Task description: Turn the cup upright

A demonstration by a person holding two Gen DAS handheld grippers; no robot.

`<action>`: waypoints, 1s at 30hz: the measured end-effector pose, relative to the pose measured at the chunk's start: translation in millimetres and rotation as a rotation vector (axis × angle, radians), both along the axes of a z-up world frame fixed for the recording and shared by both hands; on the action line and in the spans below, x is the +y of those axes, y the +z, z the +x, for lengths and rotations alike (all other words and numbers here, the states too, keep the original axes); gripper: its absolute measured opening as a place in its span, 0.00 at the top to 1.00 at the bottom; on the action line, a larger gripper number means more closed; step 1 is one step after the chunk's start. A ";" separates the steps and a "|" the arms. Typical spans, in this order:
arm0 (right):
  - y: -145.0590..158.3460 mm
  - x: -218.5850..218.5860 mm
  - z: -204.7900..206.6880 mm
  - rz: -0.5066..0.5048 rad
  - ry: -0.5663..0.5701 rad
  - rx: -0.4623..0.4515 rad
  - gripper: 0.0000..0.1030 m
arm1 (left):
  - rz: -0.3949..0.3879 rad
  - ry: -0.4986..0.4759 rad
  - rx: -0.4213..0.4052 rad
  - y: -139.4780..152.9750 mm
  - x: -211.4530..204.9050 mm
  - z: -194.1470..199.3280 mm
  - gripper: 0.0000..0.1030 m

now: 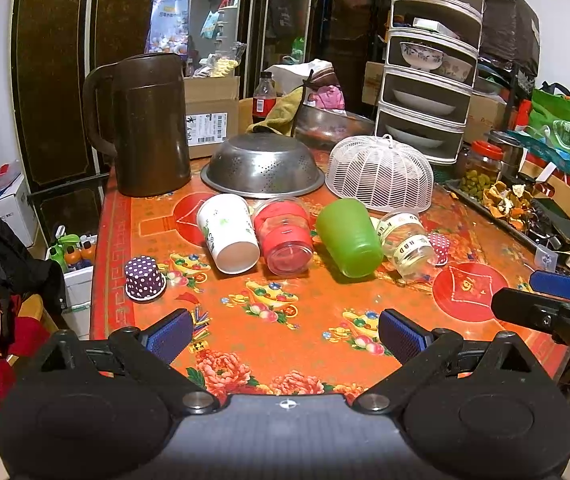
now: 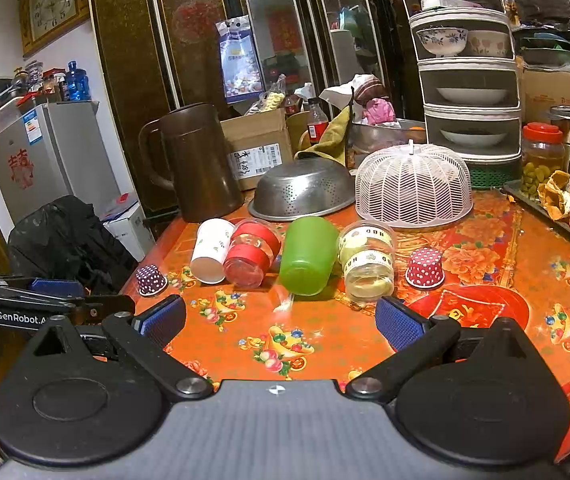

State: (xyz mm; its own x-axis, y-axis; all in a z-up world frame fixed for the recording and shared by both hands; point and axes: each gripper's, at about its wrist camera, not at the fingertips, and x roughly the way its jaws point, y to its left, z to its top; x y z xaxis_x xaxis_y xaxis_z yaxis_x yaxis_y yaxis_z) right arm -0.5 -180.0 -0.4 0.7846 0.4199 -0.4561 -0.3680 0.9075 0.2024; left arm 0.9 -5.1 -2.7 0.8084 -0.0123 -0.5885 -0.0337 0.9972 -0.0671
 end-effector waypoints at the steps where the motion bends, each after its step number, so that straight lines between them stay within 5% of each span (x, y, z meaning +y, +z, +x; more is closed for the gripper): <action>1: 0.0 -0.5 -0.1 0.000 0.000 0.000 0.01 | 0.000 0.000 0.000 -0.2 -0.5 -0.4 0.03; 30: -7.7 -9.9 4.4 0.016 0.003 0.022 0.01 | -0.038 0.002 0.022 1.3 -1.6 12.9 0.03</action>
State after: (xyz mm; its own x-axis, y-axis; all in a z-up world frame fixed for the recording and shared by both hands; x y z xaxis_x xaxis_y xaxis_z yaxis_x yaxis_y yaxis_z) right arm 3.9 -189.8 -8.1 0.7731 0.4296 -0.4666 -0.3663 0.9030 0.2246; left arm 13.9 -6.7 -1.4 0.7951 -0.0329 -0.6055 -0.0380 0.9939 -0.1039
